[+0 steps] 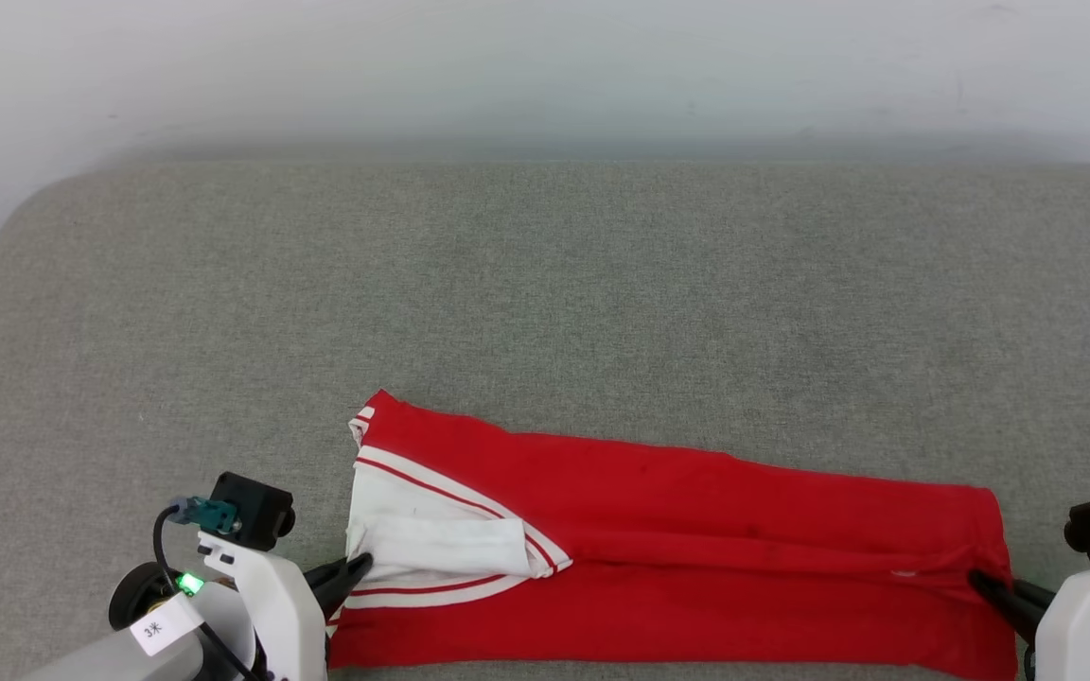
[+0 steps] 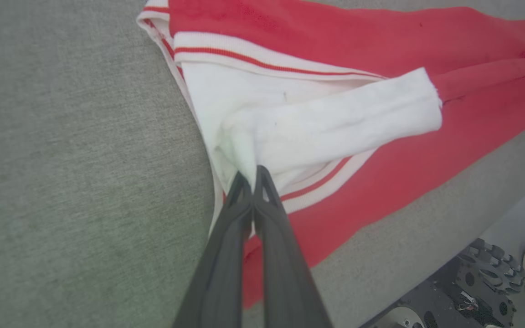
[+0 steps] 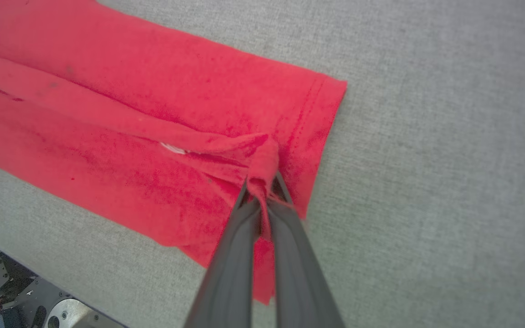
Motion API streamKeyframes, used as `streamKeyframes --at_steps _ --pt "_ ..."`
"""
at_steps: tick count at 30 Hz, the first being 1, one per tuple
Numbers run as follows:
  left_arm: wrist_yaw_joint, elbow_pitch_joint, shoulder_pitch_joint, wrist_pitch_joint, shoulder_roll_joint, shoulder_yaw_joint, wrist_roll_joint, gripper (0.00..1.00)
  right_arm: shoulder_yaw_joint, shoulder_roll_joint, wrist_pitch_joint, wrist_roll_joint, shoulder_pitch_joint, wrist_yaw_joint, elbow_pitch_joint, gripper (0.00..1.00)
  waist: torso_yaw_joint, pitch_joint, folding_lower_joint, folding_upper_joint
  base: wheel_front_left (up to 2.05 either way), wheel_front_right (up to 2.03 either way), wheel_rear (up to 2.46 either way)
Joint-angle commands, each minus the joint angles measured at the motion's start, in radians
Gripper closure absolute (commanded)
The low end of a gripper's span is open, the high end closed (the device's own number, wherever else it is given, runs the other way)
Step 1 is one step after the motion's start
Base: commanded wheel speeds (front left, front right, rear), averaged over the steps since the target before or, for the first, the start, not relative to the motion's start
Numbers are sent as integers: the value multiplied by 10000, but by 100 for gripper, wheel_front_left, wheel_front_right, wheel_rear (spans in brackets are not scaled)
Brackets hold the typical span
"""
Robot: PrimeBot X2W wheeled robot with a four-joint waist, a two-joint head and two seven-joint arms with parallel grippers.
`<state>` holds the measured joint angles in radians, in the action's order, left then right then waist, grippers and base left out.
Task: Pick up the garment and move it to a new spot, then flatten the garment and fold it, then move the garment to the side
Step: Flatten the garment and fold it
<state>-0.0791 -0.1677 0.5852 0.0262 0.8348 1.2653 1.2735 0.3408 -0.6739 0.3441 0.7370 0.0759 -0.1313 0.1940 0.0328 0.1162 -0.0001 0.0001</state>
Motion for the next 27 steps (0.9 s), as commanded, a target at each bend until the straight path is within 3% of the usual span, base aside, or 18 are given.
streamKeyframes --at_steps 1,7,8,9,10,14,18,22,27 --pt "28 -63 -146 44 -63 16 46 100 -45 62 -2 -31 -141 12 9 100 2 20 1 -1 0 0 0" --pt "100 -567 -341 216 -302 23 46 100 6 524 -131 -47 -330 12 515 100 -52 155 1 -1 0 0 0" --pt "48 -681 -342 292 -356 15 -23 100 51 591 -177 -82 -318 12 634 58 -57 161 1 -1 0 0 0" --pt "-7 -759 -337 407 -408 7 -94 53 94 666 -212 -39 -282 12 692 0 -64 158 1 -1 0 0 0" --pt "-64 -820 -353 589 -460 -59 -132 0 87 726 -299 47 -230 12 720 0 -77 142 1 -1 0 0 0" --pt "-278 -885 -468 1384 -531 -256 -372 0 37 579 -596 262 -140 12 524 0 -118 -37 1 -1 0 0 0" --pt "-774 -802 -546 2098 -558 -604 -743 0 -154 307 -553 954 -174 10 -107 0 -150 -237 1 -1 0 0 0" --pt "-1630 -474 -805 2388 -733 -1732 -1459 0 -551 -322 -182 1632 -5 10 -767 0 -134 -343 1 -1 0 0 0" --pt "-2539 213 -1749 2390 -1223 -4019 -3276 0 -924 -877 439 2217 89 9 -838 0 3 -278 1 -1 0 0 0"
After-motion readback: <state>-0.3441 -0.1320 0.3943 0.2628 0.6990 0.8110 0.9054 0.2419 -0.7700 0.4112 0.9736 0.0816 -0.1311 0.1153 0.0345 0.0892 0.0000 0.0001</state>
